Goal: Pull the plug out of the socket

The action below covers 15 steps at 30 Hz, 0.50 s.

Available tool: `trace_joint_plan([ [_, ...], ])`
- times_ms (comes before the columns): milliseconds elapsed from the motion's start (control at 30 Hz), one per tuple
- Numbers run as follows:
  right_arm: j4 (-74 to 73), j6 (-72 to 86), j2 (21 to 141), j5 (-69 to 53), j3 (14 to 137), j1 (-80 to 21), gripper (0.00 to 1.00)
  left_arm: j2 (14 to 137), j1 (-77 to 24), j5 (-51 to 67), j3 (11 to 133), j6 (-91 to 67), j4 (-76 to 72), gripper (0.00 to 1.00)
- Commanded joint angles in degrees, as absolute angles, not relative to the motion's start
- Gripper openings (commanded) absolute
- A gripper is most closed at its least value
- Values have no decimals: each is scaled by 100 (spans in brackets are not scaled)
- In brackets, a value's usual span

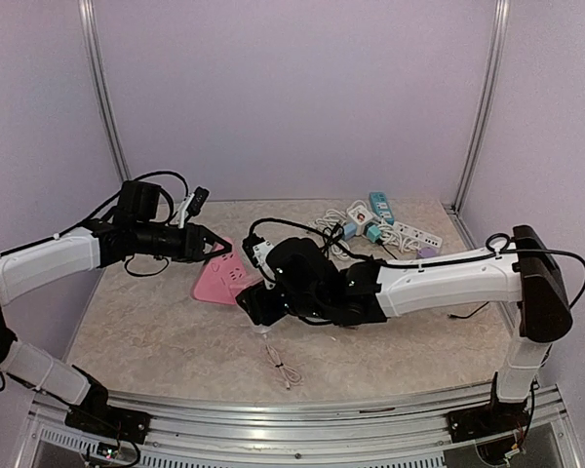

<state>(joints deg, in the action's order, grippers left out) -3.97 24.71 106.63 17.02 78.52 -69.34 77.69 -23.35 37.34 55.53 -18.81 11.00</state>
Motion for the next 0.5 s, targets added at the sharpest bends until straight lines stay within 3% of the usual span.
trace_joint_plan([
  [0, 341, 2878, 10170, 629, 7230, -6558, 0, 7693, -2331, 3634, 5686, -1691, 971, 0],
  [467, 656, 3134, 10160, 164, 7002, -6348, 0, 7690, -2373, 3597, 5690, -1649, 994, 0],
])
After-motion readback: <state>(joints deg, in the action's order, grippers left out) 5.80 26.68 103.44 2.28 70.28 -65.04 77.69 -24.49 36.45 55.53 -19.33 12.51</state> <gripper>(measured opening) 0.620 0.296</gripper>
